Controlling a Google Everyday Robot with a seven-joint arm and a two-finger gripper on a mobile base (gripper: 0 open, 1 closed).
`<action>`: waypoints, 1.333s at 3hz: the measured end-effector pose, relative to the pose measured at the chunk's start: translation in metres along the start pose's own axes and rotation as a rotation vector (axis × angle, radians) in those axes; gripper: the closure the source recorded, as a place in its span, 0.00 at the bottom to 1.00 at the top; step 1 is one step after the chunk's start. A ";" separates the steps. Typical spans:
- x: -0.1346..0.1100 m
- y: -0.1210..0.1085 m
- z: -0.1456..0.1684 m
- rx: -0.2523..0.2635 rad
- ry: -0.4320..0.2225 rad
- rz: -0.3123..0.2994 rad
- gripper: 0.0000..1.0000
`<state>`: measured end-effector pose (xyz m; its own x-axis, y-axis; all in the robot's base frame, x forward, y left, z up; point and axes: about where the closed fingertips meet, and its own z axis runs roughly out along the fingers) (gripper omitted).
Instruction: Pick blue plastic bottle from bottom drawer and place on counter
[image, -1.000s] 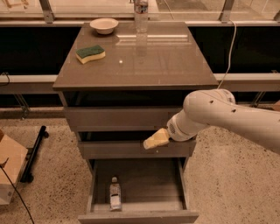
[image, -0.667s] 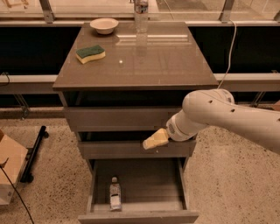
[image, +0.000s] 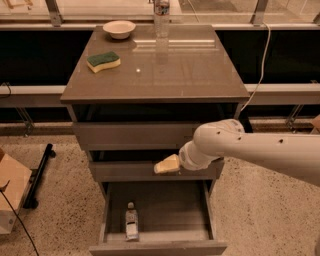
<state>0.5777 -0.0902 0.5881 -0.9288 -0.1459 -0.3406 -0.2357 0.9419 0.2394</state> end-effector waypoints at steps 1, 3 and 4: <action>0.006 -0.010 0.051 -0.012 0.032 0.072 0.00; 0.041 -0.028 0.123 -0.050 0.133 0.150 0.00; 0.044 -0.015 0.141 -0.037 0.144 0.174 0.00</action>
Offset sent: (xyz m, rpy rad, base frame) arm 0.0083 0.0008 -0.1900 0.0940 0.2629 -0.1289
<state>0.5807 -0.0678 0.4419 -0.9871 -0.0265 -0.1581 -0.0763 0.9452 0.3175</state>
